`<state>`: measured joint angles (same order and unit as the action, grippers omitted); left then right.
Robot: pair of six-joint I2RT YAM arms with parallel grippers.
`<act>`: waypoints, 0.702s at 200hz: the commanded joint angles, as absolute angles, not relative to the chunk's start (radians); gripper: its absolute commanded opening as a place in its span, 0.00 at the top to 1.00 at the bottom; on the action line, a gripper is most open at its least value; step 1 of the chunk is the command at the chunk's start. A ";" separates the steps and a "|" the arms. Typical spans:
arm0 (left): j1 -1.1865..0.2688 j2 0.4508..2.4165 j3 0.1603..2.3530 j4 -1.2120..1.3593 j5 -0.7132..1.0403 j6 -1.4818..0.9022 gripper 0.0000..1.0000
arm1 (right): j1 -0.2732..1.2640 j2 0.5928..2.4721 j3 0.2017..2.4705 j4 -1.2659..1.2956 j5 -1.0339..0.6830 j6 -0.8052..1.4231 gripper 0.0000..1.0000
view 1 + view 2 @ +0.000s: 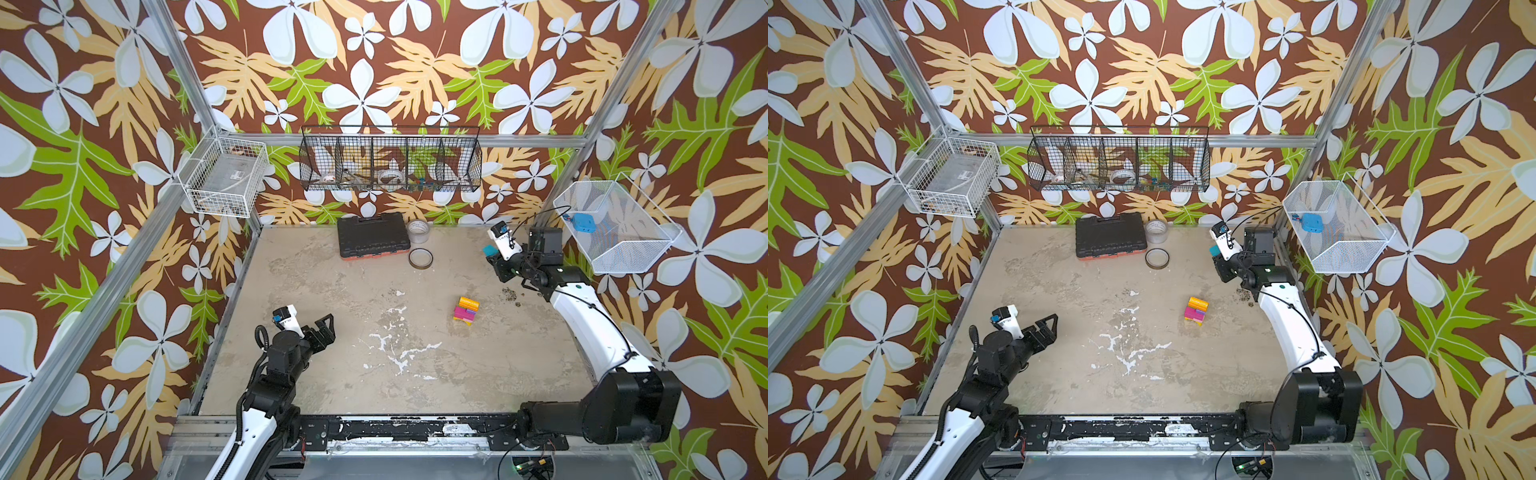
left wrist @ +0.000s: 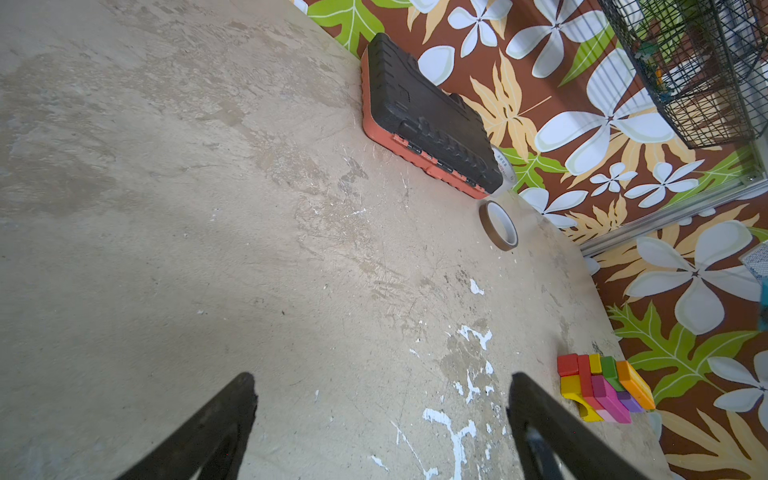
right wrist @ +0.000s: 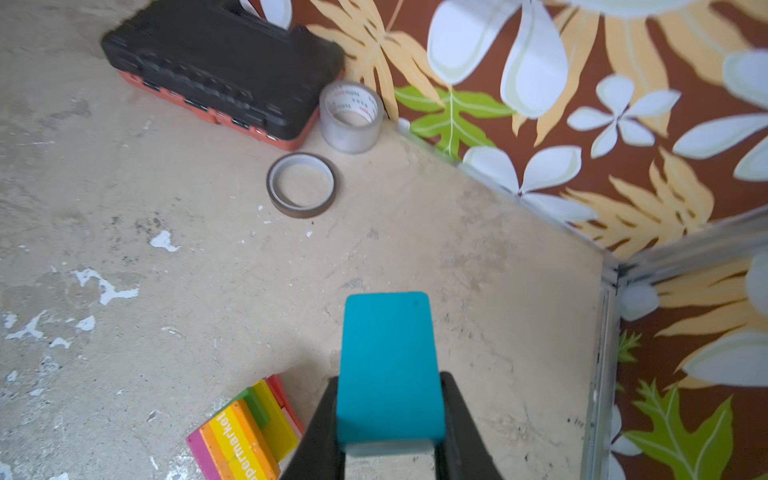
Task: Build the wood block tower
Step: 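Lift the teal block and carry it over the block stack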
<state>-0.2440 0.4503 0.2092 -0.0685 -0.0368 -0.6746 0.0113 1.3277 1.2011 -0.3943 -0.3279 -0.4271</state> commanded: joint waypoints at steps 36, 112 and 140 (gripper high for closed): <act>-0.243 0.448 0.209 -0.046 -0.032 -0.669 0.05 | 0.013 1.315 1.346 -0.671 -0.573 -0.717 1.00; -0.243 0.440 0.208 -0.048 -0.028 -0.669 0.05 | 0.230 1.341 1.317 -0.973 -0.392 -0.918 1.00; -0.244 0.434 0.206 -0.051 -0.026 -0.668 0.05 | 0.246 1.386 1.274 -0.997 -0.362 -0.919 1.00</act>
